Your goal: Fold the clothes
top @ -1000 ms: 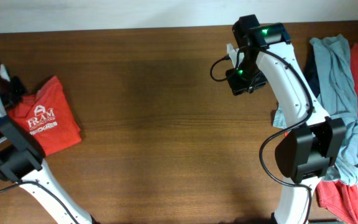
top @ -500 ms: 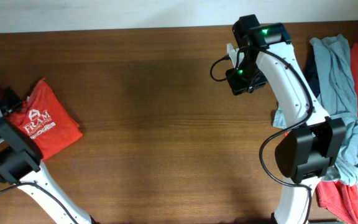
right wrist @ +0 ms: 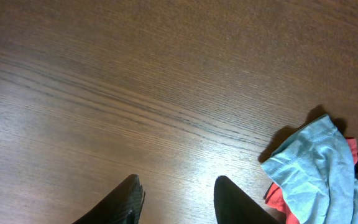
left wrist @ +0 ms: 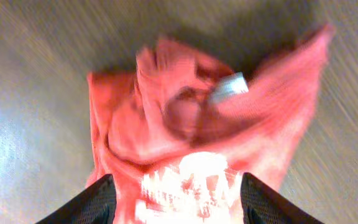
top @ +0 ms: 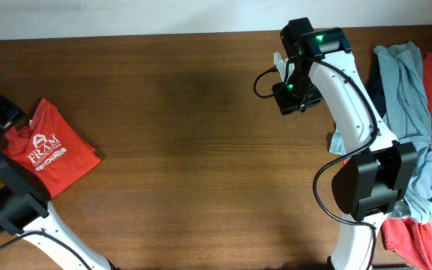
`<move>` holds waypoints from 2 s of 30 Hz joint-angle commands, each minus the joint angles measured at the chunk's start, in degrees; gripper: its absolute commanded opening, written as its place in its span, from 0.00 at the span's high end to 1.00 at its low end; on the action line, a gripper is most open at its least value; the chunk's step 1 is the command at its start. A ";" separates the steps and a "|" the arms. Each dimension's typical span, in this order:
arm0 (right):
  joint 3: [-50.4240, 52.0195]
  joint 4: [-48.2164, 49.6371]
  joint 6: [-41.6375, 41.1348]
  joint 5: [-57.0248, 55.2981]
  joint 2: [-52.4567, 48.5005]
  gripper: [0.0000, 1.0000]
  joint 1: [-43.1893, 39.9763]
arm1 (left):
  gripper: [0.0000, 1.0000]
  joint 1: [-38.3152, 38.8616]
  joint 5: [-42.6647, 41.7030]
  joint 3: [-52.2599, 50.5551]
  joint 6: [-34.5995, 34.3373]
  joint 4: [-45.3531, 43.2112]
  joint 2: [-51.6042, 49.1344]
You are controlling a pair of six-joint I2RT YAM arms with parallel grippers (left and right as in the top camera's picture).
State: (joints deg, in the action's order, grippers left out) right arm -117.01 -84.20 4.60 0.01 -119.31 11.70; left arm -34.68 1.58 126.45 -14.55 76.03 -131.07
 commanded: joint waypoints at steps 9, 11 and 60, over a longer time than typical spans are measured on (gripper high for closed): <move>-0.28 -0.09 -0.44 -0.28 -0.04 0.57 -0.48 | 0.44 0.26 -8.96 -13.73 7.76 -10.64 0.68; -0.28 -0.11 -0.44 -0.28 -0.04 0.57 -0.48 | 0.45 -0.24 -10.27 -16.65 8.66 -14.14 0.68; -0.26 -1.97 -0.59 -0.33 -0.04 0.57 -0.48 | 0.24 13.25 -6.64 -20.72 30.18 -23.28 -7.48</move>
State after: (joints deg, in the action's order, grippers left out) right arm -117.01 -85.97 4.47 0.01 -119.31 11.70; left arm -22.37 -0.36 106.28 14.57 50.48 -133.19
